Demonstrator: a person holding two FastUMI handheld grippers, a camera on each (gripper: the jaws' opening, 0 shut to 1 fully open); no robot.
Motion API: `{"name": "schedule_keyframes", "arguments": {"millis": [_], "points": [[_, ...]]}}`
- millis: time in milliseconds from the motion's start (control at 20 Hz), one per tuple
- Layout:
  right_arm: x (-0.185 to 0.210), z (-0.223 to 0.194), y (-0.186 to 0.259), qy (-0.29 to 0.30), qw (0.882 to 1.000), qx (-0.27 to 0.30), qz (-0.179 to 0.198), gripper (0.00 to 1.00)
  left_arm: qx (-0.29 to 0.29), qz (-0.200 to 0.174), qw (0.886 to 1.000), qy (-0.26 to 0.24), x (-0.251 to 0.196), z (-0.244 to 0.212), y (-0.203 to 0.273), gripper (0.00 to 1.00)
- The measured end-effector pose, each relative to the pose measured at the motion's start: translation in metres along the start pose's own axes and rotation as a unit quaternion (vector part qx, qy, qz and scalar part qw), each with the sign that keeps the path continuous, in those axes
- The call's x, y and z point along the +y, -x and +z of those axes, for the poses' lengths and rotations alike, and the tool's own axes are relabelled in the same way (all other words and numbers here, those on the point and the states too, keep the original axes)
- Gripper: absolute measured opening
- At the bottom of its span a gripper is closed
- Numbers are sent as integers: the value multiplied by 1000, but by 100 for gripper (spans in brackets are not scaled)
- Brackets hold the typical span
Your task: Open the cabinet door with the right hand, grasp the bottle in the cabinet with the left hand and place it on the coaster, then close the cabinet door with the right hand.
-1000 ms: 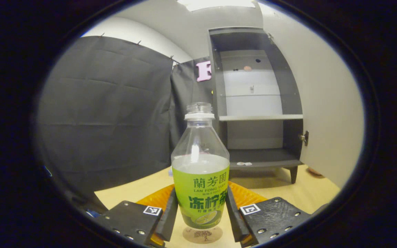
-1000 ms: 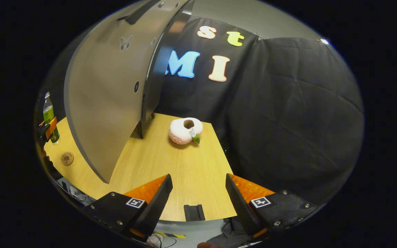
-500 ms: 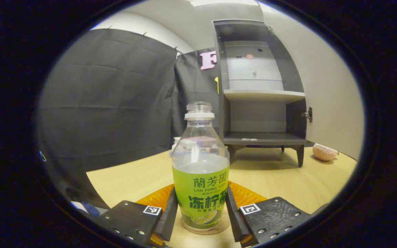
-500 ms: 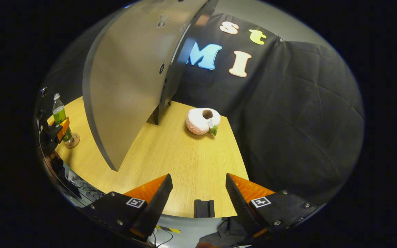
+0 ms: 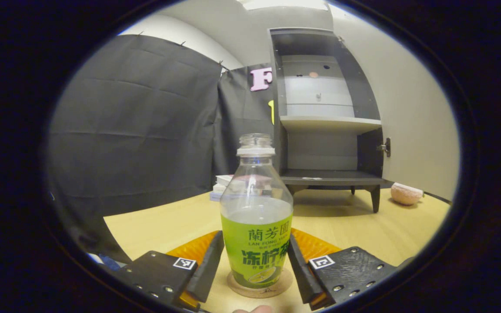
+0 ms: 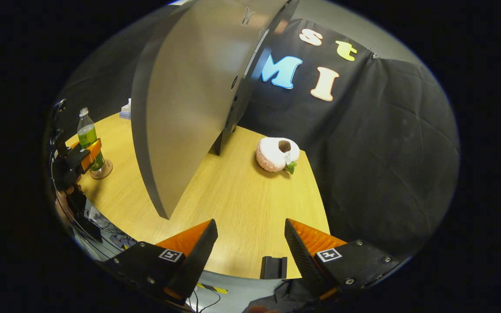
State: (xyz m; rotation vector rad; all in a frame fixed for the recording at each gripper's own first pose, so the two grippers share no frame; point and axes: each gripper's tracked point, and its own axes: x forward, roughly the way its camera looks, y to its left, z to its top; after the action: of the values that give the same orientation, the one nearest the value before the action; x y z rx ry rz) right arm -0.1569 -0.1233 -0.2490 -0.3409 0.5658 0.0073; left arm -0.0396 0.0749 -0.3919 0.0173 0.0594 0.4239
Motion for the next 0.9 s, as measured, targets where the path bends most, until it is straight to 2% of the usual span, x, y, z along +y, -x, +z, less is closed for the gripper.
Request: {"name": "schedule_keyframes", "arguments": {"millis": [100,150,200,250,300,350,500,550,600,650,800,900], "points": [[2,-1,2,1,1000,4,2,96,-3,-3,1000,-11,2,8,6,78],[2,-3,4,3,1000,7,2,96,-1,1,1000,-14,5,10,7,75],[3,-4,5,3,1000,9,6,96,-2,5,1000,-14,7,14,8,84],[3,-4,6,1,1000,8,7,96,-2,7,1000,-13,12,18,6,76],[1,-2,8,1,1000,6,6,96,-5,8,1000,-13,14,23,7,80],[0,-1,9,-2,1000,4,5,96,-10,8,1000,-13,15,29,9,76],[-1,2,9,-10,1000,3,7,96,-25,-3,1000,-15,10,49,12,84],[-2,3,10,-11,1000,0,7,96,-30,-3,999,-18,10,55,13,84],[-2,5,11,-13,1000,-3,8,96,-35,-4,999,-19,9,64,14,80],[-1,5,11,-16,1000,-3,9,96,-43,-8,999,-21,4,74,13,84],[-1,9,13,-24,1000,-7,15,96,-69,-17,997,-27,-2,110,21,84],[-6,15,15,-31,999,-13,12,96,-77,-21,996,-32,-4,130,27,80]]}}
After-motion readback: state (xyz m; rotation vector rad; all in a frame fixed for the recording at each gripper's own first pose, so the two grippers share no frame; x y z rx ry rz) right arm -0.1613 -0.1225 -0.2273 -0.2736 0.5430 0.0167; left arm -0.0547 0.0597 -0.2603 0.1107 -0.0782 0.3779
